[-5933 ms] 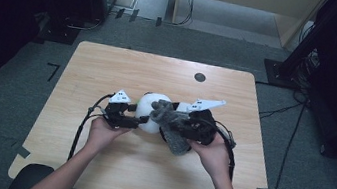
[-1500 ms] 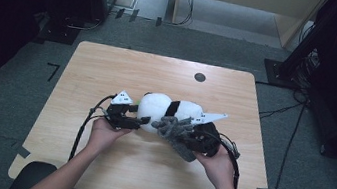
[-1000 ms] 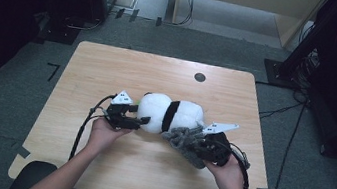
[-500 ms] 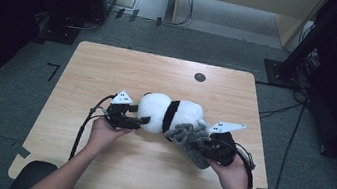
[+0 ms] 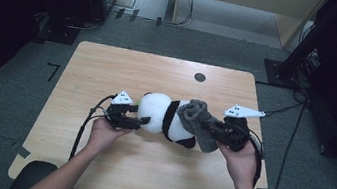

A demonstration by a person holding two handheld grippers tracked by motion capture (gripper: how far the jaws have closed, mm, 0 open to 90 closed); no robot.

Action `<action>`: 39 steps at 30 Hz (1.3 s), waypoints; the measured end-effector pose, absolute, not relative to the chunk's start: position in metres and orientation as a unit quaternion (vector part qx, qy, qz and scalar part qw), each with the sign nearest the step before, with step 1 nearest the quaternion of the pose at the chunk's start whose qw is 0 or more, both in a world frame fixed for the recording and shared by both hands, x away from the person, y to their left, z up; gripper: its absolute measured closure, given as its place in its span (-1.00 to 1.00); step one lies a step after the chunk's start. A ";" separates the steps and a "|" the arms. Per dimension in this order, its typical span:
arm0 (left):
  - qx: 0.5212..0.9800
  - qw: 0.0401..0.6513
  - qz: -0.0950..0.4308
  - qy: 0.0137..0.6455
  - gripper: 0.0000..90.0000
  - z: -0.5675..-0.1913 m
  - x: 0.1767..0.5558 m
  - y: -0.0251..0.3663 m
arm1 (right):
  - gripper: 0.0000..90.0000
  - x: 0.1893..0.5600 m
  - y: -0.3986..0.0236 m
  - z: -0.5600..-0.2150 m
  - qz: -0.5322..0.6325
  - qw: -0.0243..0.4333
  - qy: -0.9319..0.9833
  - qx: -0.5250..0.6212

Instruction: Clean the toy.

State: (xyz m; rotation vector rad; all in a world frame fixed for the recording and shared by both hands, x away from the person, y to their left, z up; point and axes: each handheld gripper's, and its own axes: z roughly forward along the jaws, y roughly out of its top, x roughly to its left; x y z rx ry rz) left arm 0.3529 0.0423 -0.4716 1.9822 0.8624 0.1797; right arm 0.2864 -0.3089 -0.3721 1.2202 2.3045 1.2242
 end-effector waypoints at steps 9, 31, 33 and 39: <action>0.807 0.469 0.072 0.351 -0.25 -0.472 0.353 0.042 | 0.74 0.315 -0.313 -0.375 0.419 0.137 0.780 0.445; 0.805 0.472 0.064 0.353 -0.32 -0.474 0.355 0.042 | 0.74 0.332 -0.320 -0.415 0.406 0.120 0.760 0.494; 0.806 0.472 0.063 0.353 -0.32 -0.474 0.355 0.042 | 0.74 0.331 -0.322 -0.418 0.404 0.117 0.757 0.499; 0.805 0.471 0.060 0.355 -0.32 -0.475 0.355 0.042 | 0.74 0.329 -0.324 -0.429 0.388 0.113 0.756 0.515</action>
